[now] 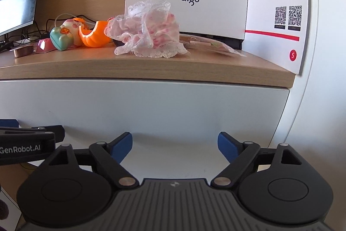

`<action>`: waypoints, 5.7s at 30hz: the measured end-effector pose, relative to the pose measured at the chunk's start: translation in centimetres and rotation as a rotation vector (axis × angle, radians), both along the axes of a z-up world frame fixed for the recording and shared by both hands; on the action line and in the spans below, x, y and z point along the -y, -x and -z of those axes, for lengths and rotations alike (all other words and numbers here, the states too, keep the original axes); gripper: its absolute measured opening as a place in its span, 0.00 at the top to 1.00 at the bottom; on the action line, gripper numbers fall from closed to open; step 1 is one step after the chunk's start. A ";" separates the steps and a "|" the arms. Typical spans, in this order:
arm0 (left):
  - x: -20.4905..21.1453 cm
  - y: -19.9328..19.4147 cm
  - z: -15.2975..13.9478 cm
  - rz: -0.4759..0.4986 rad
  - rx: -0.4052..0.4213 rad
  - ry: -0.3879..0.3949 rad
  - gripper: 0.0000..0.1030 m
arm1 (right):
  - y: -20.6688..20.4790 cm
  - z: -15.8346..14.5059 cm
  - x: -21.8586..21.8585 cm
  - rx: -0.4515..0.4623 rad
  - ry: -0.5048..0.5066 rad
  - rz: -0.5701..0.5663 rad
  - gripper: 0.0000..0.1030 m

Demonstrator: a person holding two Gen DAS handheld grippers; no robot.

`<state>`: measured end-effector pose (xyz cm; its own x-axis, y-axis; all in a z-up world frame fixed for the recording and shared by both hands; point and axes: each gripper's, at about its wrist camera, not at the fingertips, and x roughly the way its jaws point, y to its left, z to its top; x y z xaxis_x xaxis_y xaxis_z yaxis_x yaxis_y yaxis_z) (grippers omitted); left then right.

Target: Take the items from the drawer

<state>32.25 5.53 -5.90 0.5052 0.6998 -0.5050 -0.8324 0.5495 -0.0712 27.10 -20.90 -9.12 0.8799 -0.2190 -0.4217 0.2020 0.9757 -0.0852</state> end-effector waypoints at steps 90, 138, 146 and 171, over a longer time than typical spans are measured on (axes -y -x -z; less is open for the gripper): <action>11.4 16.1 -14.9 0.059 -0.189 0.257 0.00 | 19.1 -16.0 -8.3 -0.302 -0.118 -0.010 0.15; 10.1 16.5 -14.3 0.052 -0.194 0.268 0.00 | 18.0 -15.4 -8.6 -0.319 -0.112 -0.023 0.15; 10.3 16.0 -14.3 0.063 -0.202 0.266 0.00 | 17.9 -15.3 -8.2 -0.318 -0.115 -0.024 0.15; 10.7 15.2 -13.8 0.072 -0.218 0.281 0.00 | 17.7 -14.7 -7.5 -0.337 -0.124 -0.019 0.15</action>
<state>17.08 -5.20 7.90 0.4078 0.4848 -0.7738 -0.8044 0.5917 -0.0533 9.35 -13.37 5.62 0.6904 -0.1330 -0.7111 0.1645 0.9861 -0.0247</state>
